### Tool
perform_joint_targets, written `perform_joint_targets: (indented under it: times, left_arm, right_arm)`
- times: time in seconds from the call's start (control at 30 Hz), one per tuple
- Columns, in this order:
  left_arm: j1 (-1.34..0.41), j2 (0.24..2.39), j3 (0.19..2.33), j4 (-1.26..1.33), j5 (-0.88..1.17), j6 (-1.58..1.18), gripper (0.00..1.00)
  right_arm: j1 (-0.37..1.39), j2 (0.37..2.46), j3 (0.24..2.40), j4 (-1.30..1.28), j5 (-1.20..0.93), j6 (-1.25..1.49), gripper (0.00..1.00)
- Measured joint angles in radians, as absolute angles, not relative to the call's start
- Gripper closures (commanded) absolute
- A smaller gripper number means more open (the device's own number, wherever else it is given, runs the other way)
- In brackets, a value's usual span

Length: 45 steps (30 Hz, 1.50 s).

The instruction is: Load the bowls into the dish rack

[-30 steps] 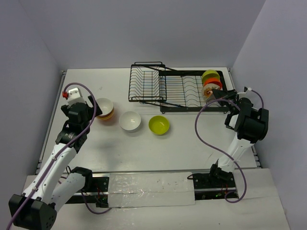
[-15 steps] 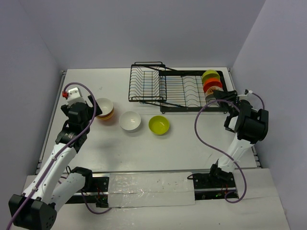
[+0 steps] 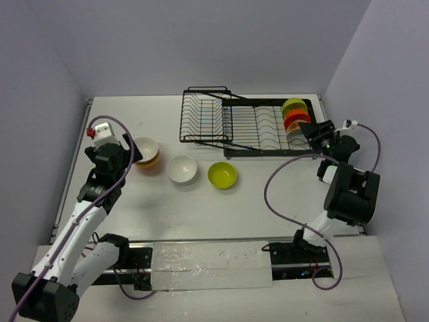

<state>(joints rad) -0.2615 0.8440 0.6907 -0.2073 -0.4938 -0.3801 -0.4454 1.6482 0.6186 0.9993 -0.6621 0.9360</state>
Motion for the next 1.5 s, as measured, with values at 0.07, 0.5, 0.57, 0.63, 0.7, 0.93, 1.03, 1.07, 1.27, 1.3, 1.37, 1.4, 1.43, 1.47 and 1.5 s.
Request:
perform_joint_targets:
  times: [0.07, 0.5, 0.57, 0.63, 0.7, 0.93, 1.03, 1.07, 1.27, 1.3, 1.37, 1.4, 1.43, 1.47, 1.5]
  left_arm:
    - [-0.262, 0.839, 0.691, -0.207, -0.494, -0.382, 0.01]
    - [-0.262, 0.759, 0.591, -0.13, -0.547, -0.438, 0.01]
    - [-0.262, 0.727, 0.547, -0.108, -0.548, -0.443, 0.01]
    - [-0.262, 0.692, 0.518, -0.1, -0.55, -0.444, 0.01]
    - [-0.262, 0.656, 0.509, -0.099, -0.553, -0.448, 0.01]
    - [-0.262, 0.589, 0.537, -0.143, -0.555, -0.436, 0.01]
    - [-0.262, 0.584, 0.541, -0.171, -0.55, -0.415, 0.01]
    - [-0.262, 0.581, 0.541, -0.183, -0.548, -0.408, 0.01]
    - [-0.262, 0.573, 0.541, -0.211, -0.547, -0.391, 0.01]
    - [-0.262, 0.573, 0.541, -0.211, -0.547, -0.386, 0.01]
    - [-0.262, 0.574, 0.541, -0.211, -0.547, -0.383, 0.01]
    - [-0.262, 0.574, 0.541, -0.212, -0.547, -0.382, 0.01]
    - [-0.262, 0.574, 0.541, -0.212, -0.547, -0.382, 0.01]
    - [-0.262, 0.574, 0.541, -0.213, -0.547, -0.382, 0.01]
    - [-0.262, 0.573, 0.541, -0.213, -0.547, -0.382, 0.01]
  right_arm:
    - [-0.442, 1.56, 0.62, 0.903, -0.655, 0.865, 0.27]
    - [-0.007, 1.137, 0.777, 0.131, -0.443, 0.323, 0.26]
    - [0.121, 1.123, 0.782, 0.059, -0.397, 0.254, 0.27]
    - [0.231, 1.126, 0.786, -0.017, -0.358, 0.194, 0.27]
    - [0.333, 1.14, 0.798, -0.105, -0.312, 0.143, 0.27]
    - [0.605, 1.221, 0.843, -0.288, -0.205, 0.058, 0.31]
    - [0.693, 1.289, 0.883, -0.344, -0.182, 0.044, 0.32]
    - [0.715, 1.323, 0.91, -0.363, -0.176, 0.039, 0.33]
    - [0.793, 1.512, 1.059, -0.427, -0.156, 0.009, 0.37]
    - [0.802, 1.538, 1.081, -0.439, -0.15, 0.005, 0.37]
    - [0.814, 1.583, 1.12, -0.459, -0.138, 0.0, 0.42]
    - [0.817, 1.602, 1.137, -0.469, -0.13, -0.002, 0.44]
    - [0.822, 1.621, 1.156, -0.48, -0.12, -0.004, 0.44]
    - [0.824, 1.641, 1.174, -0.492, -0.113, -0.006, 0.45]
    - [0.827, 1.658, 1.189, -0.503, -0.107, -0.007, 0.47]
